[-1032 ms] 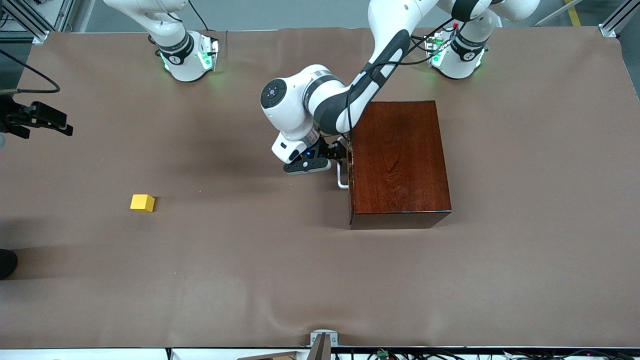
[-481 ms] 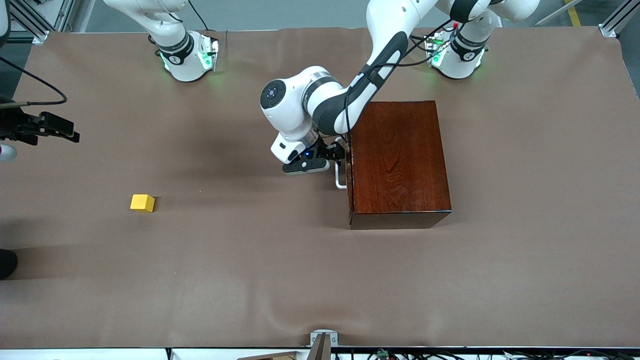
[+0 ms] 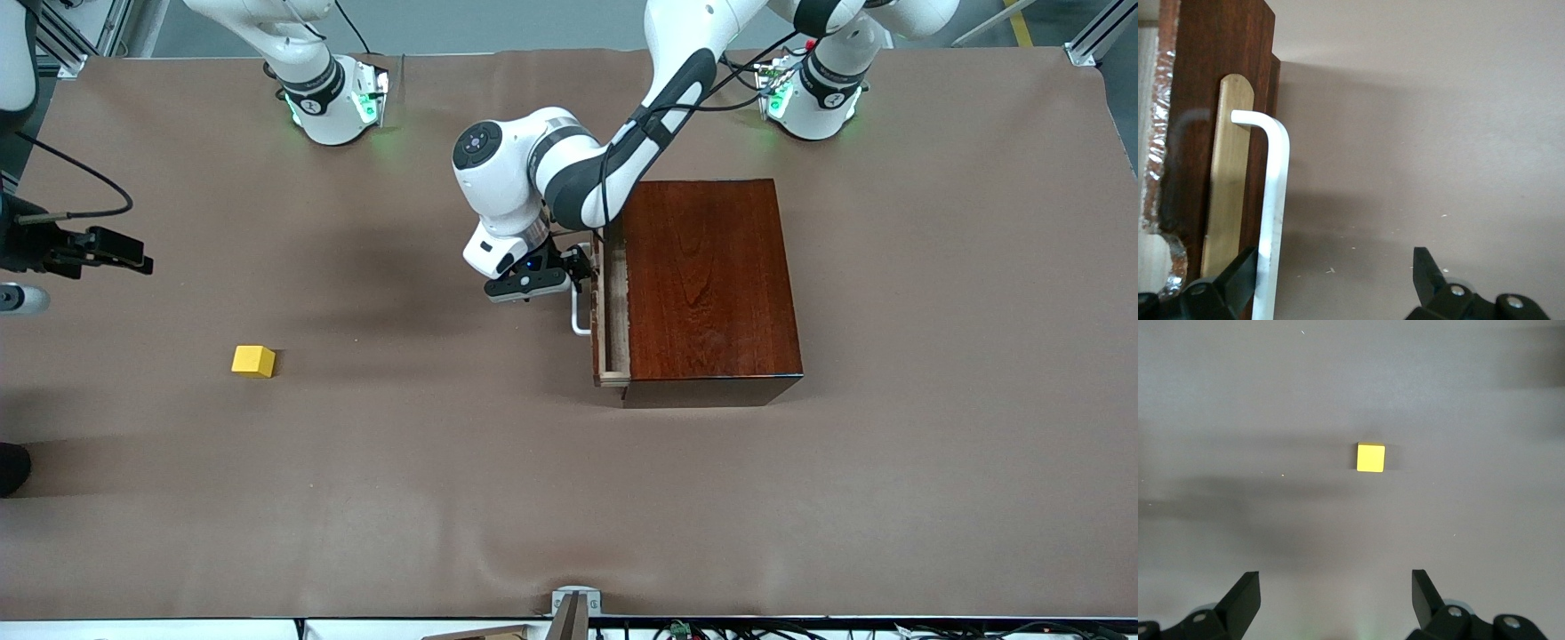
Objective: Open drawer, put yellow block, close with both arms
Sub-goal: 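Pull the drawer open with the left gripper while the right gripper reaches the cube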
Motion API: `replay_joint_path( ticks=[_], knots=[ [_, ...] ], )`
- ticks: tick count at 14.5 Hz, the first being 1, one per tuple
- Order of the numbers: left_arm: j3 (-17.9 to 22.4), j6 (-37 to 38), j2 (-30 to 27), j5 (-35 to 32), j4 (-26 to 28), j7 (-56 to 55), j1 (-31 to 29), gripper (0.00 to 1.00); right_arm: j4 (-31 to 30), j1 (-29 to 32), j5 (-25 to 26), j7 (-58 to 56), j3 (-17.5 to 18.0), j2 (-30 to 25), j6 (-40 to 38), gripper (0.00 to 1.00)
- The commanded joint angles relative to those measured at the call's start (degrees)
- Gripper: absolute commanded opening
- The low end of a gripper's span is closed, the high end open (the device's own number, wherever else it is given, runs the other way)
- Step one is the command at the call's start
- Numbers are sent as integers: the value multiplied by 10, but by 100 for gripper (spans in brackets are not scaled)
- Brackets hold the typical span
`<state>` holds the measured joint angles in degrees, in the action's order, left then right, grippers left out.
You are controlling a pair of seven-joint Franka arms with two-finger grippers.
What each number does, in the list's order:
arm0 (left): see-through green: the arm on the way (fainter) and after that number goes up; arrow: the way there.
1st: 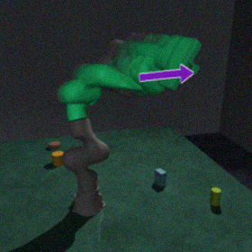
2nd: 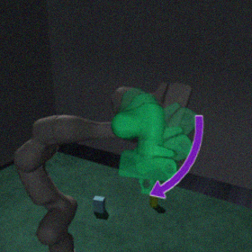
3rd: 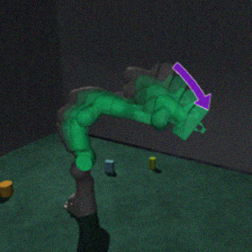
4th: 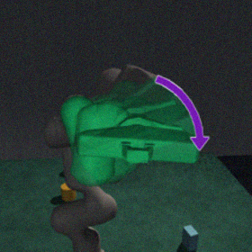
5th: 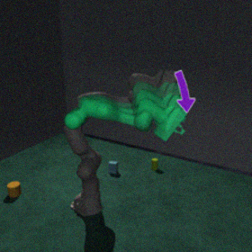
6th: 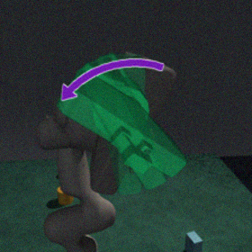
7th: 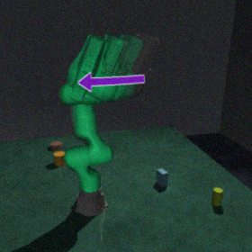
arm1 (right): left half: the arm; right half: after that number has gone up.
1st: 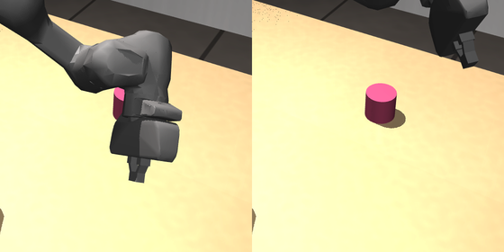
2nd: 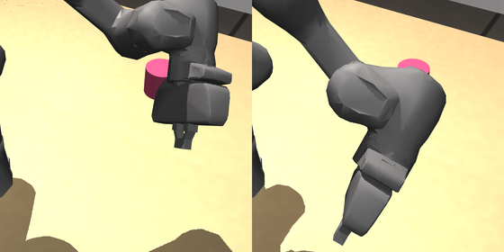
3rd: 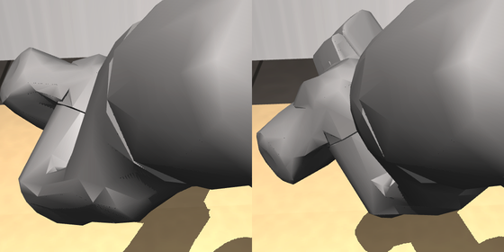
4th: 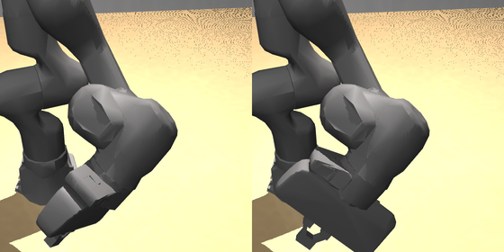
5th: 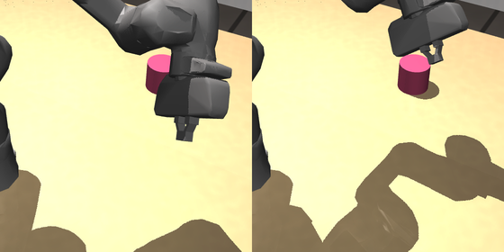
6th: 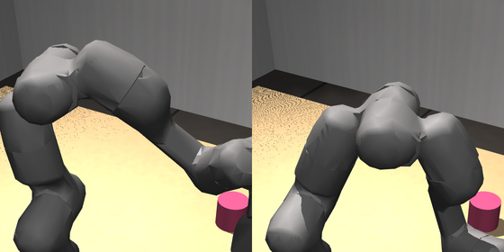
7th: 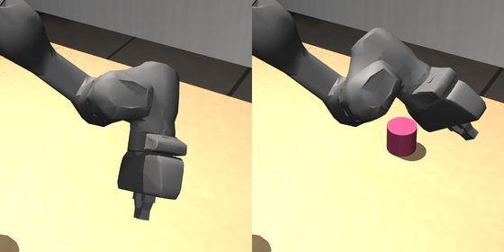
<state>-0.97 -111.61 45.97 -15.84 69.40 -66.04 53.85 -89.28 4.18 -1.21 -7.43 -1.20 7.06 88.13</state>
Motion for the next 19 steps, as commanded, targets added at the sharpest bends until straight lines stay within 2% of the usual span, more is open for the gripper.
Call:
replay_joint_path(
  ticks=[1,15,19],
  knots=[
    [-4,-32,15,7,-20,-36,8,100,2,13,6,16,9,11,6,100],
    [-10,-132,36,10,-21,-114,17,100,0,12,4,22,9,66,62,100],
    [-17,-138,34,13,-21,-118,19,100,-23,12,4,22,9,72,95,100]
  ],
)
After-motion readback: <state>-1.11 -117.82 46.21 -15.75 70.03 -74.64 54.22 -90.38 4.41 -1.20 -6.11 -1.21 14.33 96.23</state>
